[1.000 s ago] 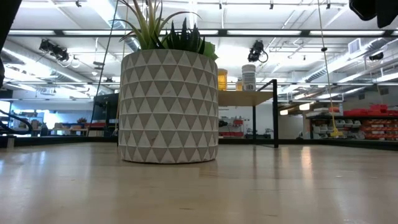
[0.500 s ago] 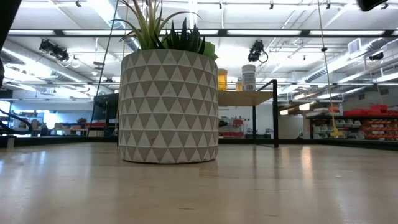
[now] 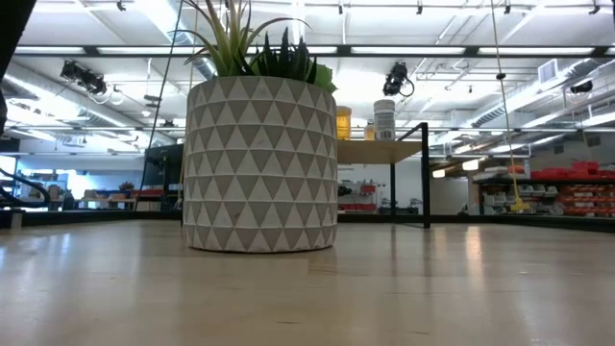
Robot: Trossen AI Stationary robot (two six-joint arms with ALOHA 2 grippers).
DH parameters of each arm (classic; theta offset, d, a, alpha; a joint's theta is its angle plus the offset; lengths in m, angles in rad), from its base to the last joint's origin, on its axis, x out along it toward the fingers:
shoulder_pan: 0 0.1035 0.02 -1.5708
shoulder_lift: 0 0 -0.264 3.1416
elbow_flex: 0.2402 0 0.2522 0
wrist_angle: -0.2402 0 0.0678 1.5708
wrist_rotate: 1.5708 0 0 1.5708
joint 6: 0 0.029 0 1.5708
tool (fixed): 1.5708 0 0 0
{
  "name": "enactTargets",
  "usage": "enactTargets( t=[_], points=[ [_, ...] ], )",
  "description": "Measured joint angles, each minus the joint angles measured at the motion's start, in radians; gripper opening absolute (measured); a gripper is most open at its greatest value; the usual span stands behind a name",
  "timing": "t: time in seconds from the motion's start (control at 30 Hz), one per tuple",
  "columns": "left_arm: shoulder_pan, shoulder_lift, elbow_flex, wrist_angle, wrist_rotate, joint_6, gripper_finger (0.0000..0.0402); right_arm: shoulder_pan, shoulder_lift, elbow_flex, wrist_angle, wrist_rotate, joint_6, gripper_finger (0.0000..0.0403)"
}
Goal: Pick and place medicine bottles onto shelf by color
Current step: Put the white pill bottle on the shelf
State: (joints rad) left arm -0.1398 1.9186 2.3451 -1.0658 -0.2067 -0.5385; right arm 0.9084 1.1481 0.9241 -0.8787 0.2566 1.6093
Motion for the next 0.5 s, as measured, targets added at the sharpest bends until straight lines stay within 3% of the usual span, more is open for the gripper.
enactTargets(
  t=[0.3, 0.5],
  points=[
    [0.000, 0.000, 0.000, 0.011, -0.026, -0.058, 0.0184, -0.008, 0.000, 0.000, 0.004, 0.006, -0.076, 0.0226],
    [0.000, 0.000, 0.000, 0.013, -0.026, -0.058, 0.0183, -0.015, 0.000, 0.000, 0.025, 0.008, -0.038, 0.0226]
  ],
)
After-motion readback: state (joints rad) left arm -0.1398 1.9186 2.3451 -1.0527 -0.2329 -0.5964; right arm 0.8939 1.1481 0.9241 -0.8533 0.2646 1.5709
